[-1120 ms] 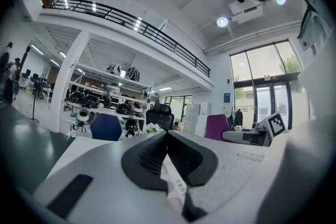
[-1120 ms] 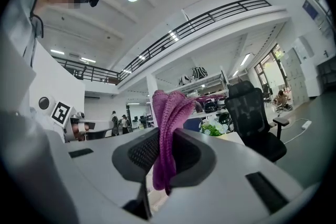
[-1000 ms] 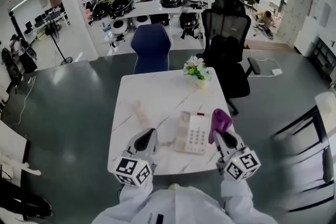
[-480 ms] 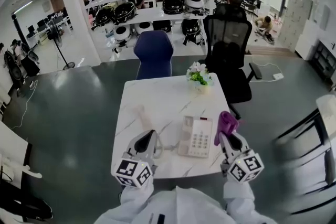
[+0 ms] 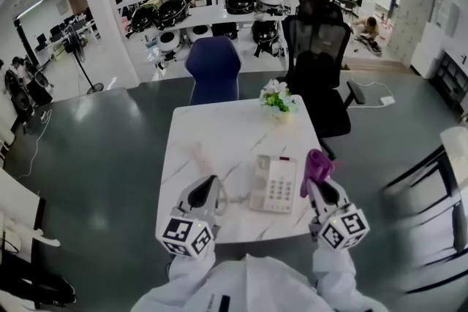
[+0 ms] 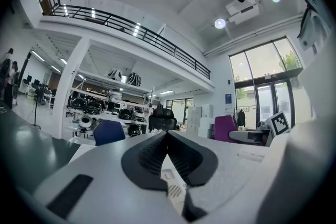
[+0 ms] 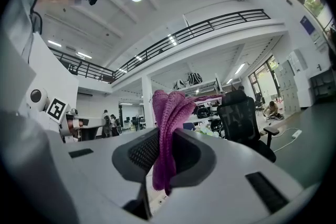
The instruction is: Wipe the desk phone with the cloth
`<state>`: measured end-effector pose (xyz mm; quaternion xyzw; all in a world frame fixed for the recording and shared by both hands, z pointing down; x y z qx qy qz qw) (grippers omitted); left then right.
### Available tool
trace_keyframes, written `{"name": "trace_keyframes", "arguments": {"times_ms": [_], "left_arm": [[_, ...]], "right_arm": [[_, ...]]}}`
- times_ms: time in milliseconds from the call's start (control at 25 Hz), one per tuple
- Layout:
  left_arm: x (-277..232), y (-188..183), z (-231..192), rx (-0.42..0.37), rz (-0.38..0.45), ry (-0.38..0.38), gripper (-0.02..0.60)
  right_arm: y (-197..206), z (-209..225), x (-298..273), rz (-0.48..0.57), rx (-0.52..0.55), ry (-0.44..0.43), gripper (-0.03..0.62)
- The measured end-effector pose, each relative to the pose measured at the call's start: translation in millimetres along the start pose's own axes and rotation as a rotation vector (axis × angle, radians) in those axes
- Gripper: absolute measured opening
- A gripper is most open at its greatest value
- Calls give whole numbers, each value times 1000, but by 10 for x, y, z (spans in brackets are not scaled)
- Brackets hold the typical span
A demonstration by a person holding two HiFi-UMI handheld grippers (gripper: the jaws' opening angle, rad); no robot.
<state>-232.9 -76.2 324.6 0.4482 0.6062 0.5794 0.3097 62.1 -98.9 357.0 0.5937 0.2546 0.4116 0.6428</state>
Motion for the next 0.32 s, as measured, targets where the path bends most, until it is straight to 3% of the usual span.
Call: {"name": "trace_keyframes", "arguments": {"times_ms": [320], "left_arm": [[-4,24,50,4,-2,0,-3]], "right_arm": [[12,35,55,-6,4,4,40]]}}
Point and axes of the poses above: the fingertips, and each gripper's own axes: x backward along the fingers, z to its right, y out of its underside, the point moved 4 cm from there along x, backward along the fingers, and after that the axes turned 8 degrees about z, right-handed, at the moved point
